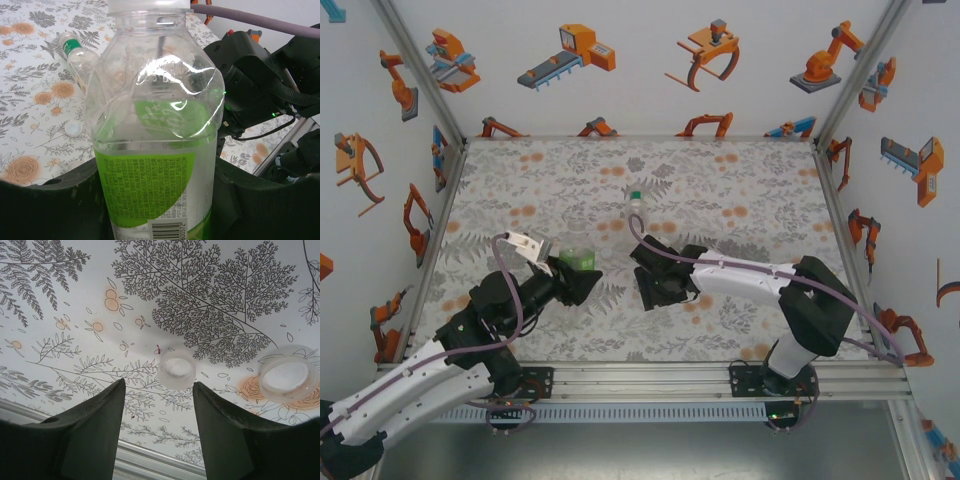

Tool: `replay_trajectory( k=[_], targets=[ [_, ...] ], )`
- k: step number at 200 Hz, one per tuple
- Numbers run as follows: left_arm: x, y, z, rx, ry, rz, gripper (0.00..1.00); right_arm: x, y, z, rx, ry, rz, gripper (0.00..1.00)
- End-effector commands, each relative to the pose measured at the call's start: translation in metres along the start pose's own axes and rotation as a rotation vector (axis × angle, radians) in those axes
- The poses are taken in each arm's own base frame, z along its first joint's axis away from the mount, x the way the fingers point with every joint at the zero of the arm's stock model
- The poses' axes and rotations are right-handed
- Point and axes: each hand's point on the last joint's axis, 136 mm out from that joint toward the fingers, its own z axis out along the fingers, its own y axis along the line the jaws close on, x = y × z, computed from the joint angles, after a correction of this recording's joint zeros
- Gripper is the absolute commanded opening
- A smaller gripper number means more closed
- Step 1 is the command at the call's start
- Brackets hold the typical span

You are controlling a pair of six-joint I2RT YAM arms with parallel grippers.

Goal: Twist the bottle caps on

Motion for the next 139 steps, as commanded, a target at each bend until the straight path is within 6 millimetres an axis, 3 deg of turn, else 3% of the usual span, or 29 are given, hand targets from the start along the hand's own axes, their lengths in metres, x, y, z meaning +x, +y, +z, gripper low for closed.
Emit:
replay_trajectory(
  k=[1, 139],
  targets=[
    [-0.024, -0.01, -0.006, 0.037, -0.064, -0.007, 0.0, -0.003, 0.001, -0.001, -0.004, -0.005, 0.006, 0.53],
    [-0.026, -0.007, -0.011, 0.026, -0.071, -0.01, 0.0, 0.006, -0.006, 0.012, 0.029, 0.026, 0.002, 0.53]
  ],
)
